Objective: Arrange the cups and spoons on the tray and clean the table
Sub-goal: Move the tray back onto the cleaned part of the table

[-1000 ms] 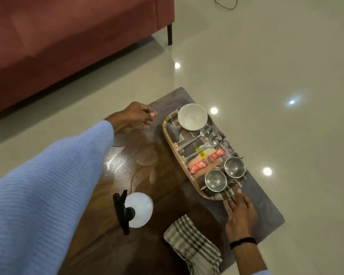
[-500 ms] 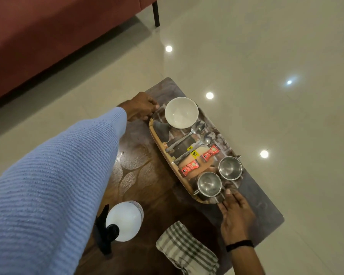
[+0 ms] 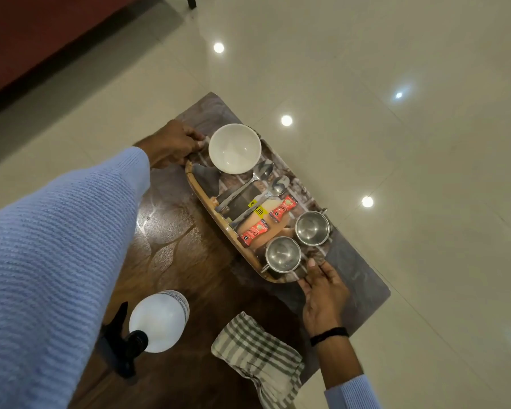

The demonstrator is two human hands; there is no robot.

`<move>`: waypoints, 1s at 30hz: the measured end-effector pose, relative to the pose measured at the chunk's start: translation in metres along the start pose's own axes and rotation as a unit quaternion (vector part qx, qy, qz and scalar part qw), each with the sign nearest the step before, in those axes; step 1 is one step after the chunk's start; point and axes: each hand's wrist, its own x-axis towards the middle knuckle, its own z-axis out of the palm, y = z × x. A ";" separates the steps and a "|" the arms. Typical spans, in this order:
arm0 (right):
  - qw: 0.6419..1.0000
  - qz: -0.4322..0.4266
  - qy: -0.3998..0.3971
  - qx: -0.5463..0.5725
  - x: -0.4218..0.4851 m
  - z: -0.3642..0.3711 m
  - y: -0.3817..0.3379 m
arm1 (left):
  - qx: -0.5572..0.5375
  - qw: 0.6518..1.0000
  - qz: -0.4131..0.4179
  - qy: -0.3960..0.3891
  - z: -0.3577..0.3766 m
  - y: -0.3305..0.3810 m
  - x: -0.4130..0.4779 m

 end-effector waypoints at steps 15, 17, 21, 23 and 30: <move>0.999 0.008 0.022 -0.042 0.002 -0.003 0.003 | 0.003 1.000 -0.013 0.023 -0.002 0.005 -0.016; 0.998 0.010 0.024 -0.049 -0.003 -0.004 0.003 | -0.004 1.000 -0.010 0.024 -0.004 0.007 -0.022; 0.998 0.002 0.020 -0.060 -0.016 -0.007 -0.002 | -0.020 0.999 -0.018 0.030 -0.013 0.005 -0.034; 0.998 -0.007 0.013 -0.065 -0.024 -0.008 -0.005 | -0.029 0.999 -0.020 0.036 -0.019 0.001 -0.043; 0.994 -0.017 -0.015 -0.109 -0.057 -0.005 -0.017 | -0.058 0.995 -0.049 0.064 -0.047 -0.030 -0.088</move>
